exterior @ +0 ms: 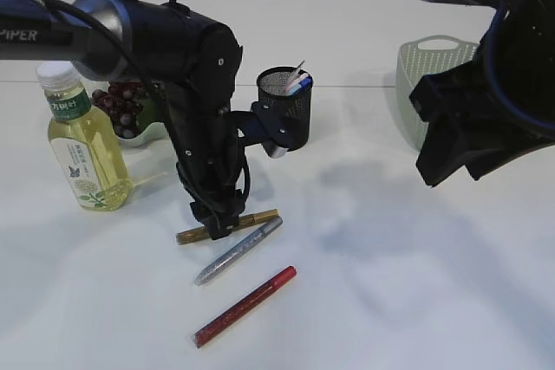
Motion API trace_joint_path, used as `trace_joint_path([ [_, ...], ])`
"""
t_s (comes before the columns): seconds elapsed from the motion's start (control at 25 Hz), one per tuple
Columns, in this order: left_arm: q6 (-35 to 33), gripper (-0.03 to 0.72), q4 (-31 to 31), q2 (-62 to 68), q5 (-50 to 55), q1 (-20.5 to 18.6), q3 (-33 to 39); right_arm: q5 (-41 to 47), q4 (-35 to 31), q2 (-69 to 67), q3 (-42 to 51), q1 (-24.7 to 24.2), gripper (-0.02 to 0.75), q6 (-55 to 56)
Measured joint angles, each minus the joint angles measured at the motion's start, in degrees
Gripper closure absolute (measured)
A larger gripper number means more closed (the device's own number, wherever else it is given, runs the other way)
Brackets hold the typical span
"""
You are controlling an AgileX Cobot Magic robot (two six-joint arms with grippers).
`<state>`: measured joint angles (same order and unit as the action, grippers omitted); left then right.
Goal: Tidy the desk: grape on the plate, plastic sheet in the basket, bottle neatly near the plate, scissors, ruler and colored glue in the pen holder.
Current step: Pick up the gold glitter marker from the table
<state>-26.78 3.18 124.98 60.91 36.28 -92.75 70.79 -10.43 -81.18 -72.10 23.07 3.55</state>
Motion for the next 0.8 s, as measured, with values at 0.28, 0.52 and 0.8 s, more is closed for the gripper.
trace_joint_path([
  [0.28, -0.12, 0.276, 0.11, 3.21, -1.61, 0.0, -4.32, 0.0, 0.13, 0.0, 0.13, 0.0, 0.351, -0.49],
  [0.52, -0.12, 0.276, -0.42, 4.65, -1.5, 0.0, -6.01, 0.0, 0.13, 0.0, 0.17, 0.0, 0.351, -0.9],
  [0.8, -0.12, 0.283, -1.31, 4.65, -1.39, 0.0, -6.01, 0.0, 0.13, 0.0, 0.17, 0.0, 0.351, -1.03],
])
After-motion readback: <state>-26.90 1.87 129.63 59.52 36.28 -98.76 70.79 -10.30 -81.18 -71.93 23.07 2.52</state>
